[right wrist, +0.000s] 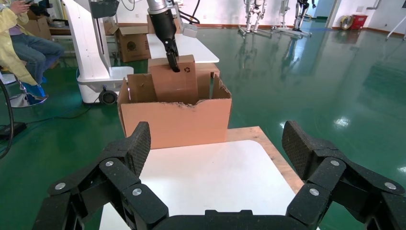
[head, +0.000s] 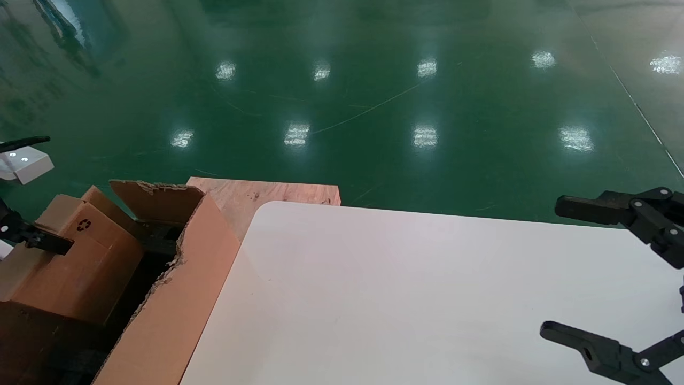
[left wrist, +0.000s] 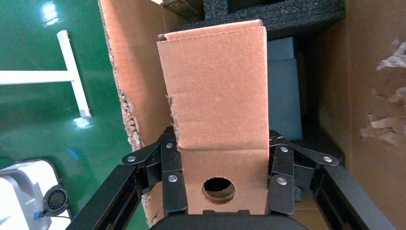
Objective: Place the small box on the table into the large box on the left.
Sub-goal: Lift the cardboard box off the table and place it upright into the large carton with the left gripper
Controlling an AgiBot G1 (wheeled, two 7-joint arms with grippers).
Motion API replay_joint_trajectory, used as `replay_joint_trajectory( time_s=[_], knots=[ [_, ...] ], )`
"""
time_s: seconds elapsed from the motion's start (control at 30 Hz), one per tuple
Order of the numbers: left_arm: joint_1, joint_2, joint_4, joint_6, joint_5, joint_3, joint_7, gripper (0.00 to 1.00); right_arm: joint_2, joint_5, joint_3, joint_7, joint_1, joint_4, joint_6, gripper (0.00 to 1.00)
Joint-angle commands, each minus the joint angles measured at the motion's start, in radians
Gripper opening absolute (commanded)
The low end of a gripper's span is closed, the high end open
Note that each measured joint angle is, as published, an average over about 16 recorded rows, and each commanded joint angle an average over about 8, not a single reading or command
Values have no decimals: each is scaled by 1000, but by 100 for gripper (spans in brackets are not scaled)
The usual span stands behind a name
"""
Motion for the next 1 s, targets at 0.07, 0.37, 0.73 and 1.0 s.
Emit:
replay_joint_trajectory(
  time_s=[0.07, 0.37, 0.73, 1.0],
  knots=[
    [19, 7, 22, -13, -8, 5, 11, 0, 0, 0, 0, 0, 0, 0, 0, 100],
    [65, 11, 85, -47, -15, 20, 25, 0, 0, 0, -1, 0, 0, 0, 0, 100],
    [142, 17, 171, -72, -50, 39, 30, 0, 1, 1, -1, -1, 0, 0, 1, 100],
    [175, 24, 232, -79, -72, 44, 35, 0, 1, 1, -2, -1, 0, 0, 1, 100]
  ],
)
